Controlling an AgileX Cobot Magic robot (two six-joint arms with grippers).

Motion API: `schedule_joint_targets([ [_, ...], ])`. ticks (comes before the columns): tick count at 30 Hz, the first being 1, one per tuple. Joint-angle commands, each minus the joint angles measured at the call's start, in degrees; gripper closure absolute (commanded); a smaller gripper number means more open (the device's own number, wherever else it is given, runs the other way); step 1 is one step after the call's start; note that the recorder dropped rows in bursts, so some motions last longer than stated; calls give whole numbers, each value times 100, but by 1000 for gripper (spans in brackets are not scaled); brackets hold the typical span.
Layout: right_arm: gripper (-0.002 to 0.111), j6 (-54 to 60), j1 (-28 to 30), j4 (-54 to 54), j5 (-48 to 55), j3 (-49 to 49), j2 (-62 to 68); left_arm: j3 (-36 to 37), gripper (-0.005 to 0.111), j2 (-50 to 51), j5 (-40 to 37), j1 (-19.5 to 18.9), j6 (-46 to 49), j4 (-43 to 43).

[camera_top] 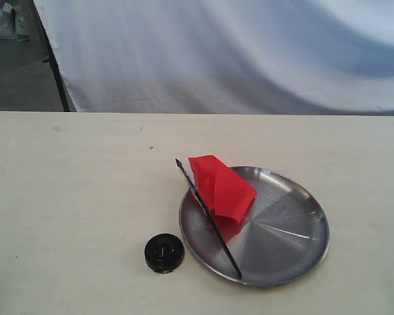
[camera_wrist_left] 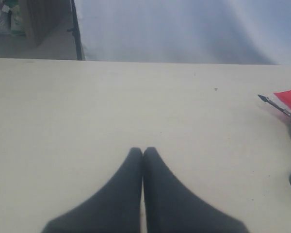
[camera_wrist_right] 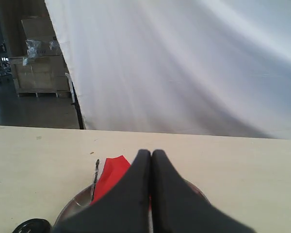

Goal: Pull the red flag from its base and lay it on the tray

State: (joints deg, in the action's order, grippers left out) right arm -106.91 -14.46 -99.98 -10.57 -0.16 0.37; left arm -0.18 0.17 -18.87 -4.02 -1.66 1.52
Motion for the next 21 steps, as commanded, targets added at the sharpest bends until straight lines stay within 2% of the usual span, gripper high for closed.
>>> schedule_joint_targets([
  [1,109,-11,37,4,-11,16,-37,18,107,-17,28,-5,-8,22],
  [21,109,-308,37,4,59,16,-37,18,107,-17,28,-5,-8,22],
])
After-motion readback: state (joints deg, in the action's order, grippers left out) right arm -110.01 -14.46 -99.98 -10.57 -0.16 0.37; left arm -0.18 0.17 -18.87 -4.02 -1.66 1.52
